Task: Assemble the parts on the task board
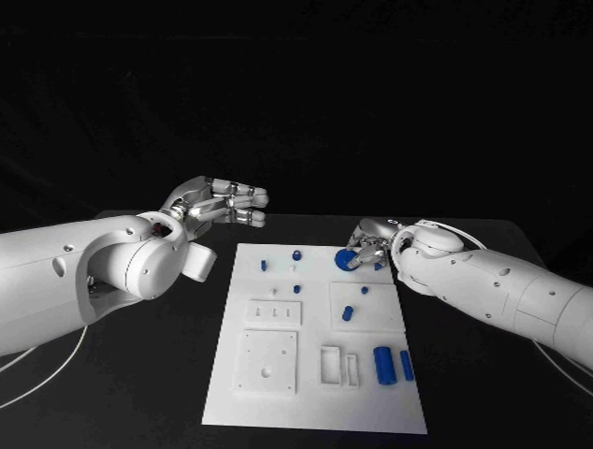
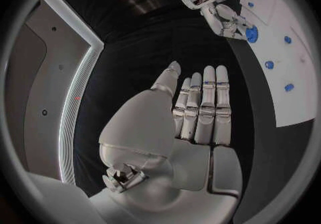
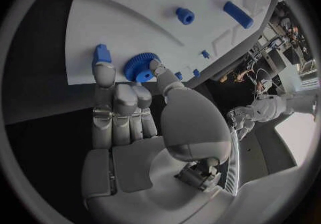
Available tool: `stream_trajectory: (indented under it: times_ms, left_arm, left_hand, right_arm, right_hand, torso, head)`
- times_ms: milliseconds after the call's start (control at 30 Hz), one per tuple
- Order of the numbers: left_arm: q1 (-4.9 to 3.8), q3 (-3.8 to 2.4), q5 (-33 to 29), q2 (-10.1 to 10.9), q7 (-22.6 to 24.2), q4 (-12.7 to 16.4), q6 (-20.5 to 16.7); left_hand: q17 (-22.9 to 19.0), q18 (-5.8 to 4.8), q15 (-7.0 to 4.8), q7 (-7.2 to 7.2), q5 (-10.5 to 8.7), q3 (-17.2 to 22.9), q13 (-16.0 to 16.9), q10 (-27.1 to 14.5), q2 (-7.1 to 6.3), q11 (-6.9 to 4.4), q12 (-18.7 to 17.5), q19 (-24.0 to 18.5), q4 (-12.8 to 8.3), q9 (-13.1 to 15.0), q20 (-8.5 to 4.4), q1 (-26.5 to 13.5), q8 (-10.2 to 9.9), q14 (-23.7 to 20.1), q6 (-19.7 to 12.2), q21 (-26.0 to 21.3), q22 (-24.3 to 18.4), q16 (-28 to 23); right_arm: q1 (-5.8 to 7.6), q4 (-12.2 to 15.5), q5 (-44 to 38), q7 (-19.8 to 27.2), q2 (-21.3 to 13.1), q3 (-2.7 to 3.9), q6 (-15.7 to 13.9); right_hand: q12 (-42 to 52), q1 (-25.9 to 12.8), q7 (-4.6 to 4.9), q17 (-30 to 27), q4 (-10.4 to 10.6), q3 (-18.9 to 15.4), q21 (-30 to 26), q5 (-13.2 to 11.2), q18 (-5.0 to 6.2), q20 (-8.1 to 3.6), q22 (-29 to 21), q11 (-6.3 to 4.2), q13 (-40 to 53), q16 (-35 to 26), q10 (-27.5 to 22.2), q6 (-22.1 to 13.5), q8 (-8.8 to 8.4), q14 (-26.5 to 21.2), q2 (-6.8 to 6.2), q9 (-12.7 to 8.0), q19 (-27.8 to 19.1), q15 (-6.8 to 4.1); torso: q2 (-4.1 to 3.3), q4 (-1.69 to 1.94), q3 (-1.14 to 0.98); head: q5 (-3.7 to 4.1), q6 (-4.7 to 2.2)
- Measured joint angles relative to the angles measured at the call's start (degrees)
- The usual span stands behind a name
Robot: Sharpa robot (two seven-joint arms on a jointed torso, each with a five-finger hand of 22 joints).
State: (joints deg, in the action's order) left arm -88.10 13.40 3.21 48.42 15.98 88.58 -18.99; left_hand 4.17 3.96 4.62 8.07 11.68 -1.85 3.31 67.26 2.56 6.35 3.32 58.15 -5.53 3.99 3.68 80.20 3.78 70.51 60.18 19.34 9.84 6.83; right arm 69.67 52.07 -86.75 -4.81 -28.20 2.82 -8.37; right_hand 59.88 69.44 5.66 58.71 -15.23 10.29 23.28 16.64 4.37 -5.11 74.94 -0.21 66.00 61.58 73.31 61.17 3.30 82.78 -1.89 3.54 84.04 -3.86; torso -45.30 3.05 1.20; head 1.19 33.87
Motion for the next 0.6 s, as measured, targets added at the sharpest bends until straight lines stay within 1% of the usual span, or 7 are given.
stream_trajectory:
  times_ms: [200, 300, 333, 400, 467, 500, 600]
  left_arm:
    - [0.0, 0.0, 0.02, -0.01, -0.01, 0.0, 0.02]
    - [0.0, 0.0, 0.04, 0.0, -0.02, 0.01, 0.03]
    - [0.0, 0.0, 0.04, -0.01, -0.02, 0.01, 0.03]
    - [0.0, 0.0, 0.04, -0.01, -0.02, 0.01, 0.04]
    - [0.0, 0.0, 0.05, -0.04, -0.02, -0.02, 0.04]
    - [0.0, 0.0, 0.05, -0.07, -0.02, -0.07, 0.05]
    - [0.0, 0.01, 0.06, -0.16, -0.02, -0.18, 0.06]
  left_hand:
    - [0.0, 0.0, 0.0, 0.0, 0.0, 0.0, 0.0, 0.0, 0.0, 0.0, 0.0, 0.0, 0.0, 0.0, 0.0, 0.0, 0.0, 0.0, 0.0, 0.0, 0.0, 0.0]
    - [0.0, 0.0, 0.0, 0.0, 0.0, 0.0, 0.0, 0.0, 0.0, 0.0, 0.0, 0.0, 0.0, 0.0, 0.0, 0.0, 0.0, 0.0, 0.0, 0.0, -0.06, 0.0]
    - [0.0, 0.0, 0.0, 0.0, 0.0, 0.0, 0.0, 0.0, 0.0, 0.0, 0.0, 0.0, 0.0, 0.0, 0.0, 0.0, 0.0, 0.0, 0.0, 0.0, -0.13, 0.0]
    - [0.0, 0.0, 0.0, 0.0, 0.0, 0.0, 0.0, 0.0, 0.0, 0.0, 0.0, 0.0, 0.0, 0.0, 0.0, 0.0, 0.0, 0.0, 0.0, 0.0, -0.16, 0.0]
    - [0.0, 0.0, 0.0, 0.0, 0.0, 0.0, 0.0, 0.0, 0.0, 0.0, 0.0, 0.0, 0.0, 0.0, 0.0, 0.0, 0.0, 0.0, 0.0, 0.0, -0.16, 0.0]
    - [0.0, 0.0, 0.0, 0.0, 0.0, 0.0, 0.0, 0.0, 0.0, 0.0, 0.0, 0.0, 0.0, 0.0, 0.0, 0.0, 0.0, 0.0, 0.0, 0.0, -0.16, 0.0]
    - [0.0, 0.0, 0.0, 0.0, 0.0, 0.0, 0.0, 0.0, 0.0, 0.0, 0.0, 0.0, 0.0, 0.0, 0.0, 0.0, 0.0, 0.0, 0.0, 0.0, -0.16, 0.0]
  right_arm:
    - [0.12, 0.13, -0.93, -0.19, 0.17, -0.27, -0.02]
    - [0.15, 0.34, -1.71, -0.37, 0.21, -0.42, -0.18]
    - [0.16, 0.4, -1.97, -0.44, 0.22, -0.47, -0.25]
    - [0.17, 0.55, -2.5, -0.61, 0.22, -0.58, -0.44]
    - [0.17, 0.75, -3.14, -0.85, 0.21, -0.69, -0.73]
    - [0.17, 0.85, -3.4, -0.95, 0.21, -0.72, -0.88]
    - [0.16, 1.25, -4.17, -1.24, 0.21, -0.86, -1.43]
  right_hand:
    - [0.21, 0.0, 0.14, 0.14, 1.19, -1.19, 0.0, 0.0, 0.0, 0.0, 0.0, 0.0, 0.0, 0.31, 0.0, -0.14, 0.0, 0.0, 0.0, 0.01, 0.0, 0.0]
    - [0.21, 0.0, 0.14, 0.19, 1.25, -1.25, 0.0, 0.05, 0.0, 0.0, -0.01, -0.02, 0.0, 0.31, 0.02, -0.15, 0.0, 0.0, 0.0, 0.01, 0.0, 0.0]
    - [0.21, 0.0, 0.06, 0.25, 1.25, -1.25, 0.0, 0.24, 0.0, 0.0, -0.01, -0.21, 0.02, 0.31, 0.21, -0.08, -0.02, 0.0, 0.0, 0.0, 0.0, 0.0]
    - [0.21, 0.0, -0.22, 0.3, 1.25, -1.25, 0.0, 0.29, 0.0, 0.0, -0.01, -0.21, 0.12, 0.35, 0.21, 0.22, -0.04, 0.0, 0.0, 0.0, 0.0, 0.0]
    - [0.26, 0.0, -0.54, 0.39, 1.56, -0.93, 0.23, 0.29, 0.0, 0.0, -0.01, -0.4, 0.2, 0.66, 0.43, 1.14, -0.13, 0.0, 0.0, -0.03, 0.0, 0.0]
    - [0.44, -0.09, -0.69, 0.39, 1.62, -0.65, 0.3, 0.07, -0.03, 0.0, -0.01, -0.41, 0.23, 0.67, 0.41, 2.21, -0.15, 0.0, -0.09, -0.1, 0.0, 0.0]
    - [0.44, -0.14, -1.02, 0.46, 1.22, 1.58, 0.34, -1.11, -0.03, 0.0, -0.01, -0.61, 0.27, 0.67, 0.62, 3.12, -0.14, 0.21, -0.15, -0.1, 0.0, -0.2]
  torso:
    - [0.0, -0.01, -0.02]
    - [0.0, -0.01, -0.03]
    - [0.0, -0.02, -0.03]
    - [0.0, -0.04, -0.03]
    - [0.0, -0.07, -0.03]
    - [0.0, -0.08, -0.03]
    - [0.0, -0.09, -0.03]
  head:
    - [-0.04, 0.08]
    - [-0.04, 0.12]
    - [-0.02, 0.14]
    - [-0.01, 0.18]
    - [0.0, 0.22]
    - [0.01, 0.23]
    - [0.01, 0.24]
